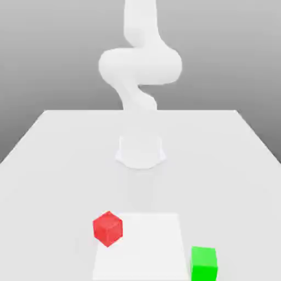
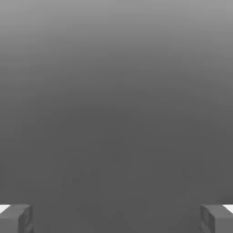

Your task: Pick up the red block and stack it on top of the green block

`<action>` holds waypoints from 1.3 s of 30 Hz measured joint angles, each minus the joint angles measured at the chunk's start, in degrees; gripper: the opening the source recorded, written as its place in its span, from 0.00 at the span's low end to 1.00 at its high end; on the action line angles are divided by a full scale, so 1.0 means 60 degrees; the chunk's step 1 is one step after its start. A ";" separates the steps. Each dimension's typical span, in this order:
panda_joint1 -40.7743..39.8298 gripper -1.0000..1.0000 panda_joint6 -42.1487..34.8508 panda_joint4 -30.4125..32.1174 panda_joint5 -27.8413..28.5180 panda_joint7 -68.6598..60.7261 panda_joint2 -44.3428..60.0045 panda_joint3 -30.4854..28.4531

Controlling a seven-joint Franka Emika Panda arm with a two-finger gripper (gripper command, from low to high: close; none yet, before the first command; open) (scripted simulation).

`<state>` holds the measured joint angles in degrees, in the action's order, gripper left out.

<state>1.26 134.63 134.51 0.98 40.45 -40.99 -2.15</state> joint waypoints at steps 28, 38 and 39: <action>-0.0171 0.00 0.5942 0.3550 -0.2310 -1.0479 0.9301 -0.1085; 0.0149 0.00 0.5215 0.3701 -0.1465 -0.9858 0.8425 -0.1603; 0.0201 0.00 0.4942 0.3756 -0.1148 -0.9626 0.8087 -0.1728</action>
<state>2.47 164.28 157.05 -5.91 -17.31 7.53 -12.52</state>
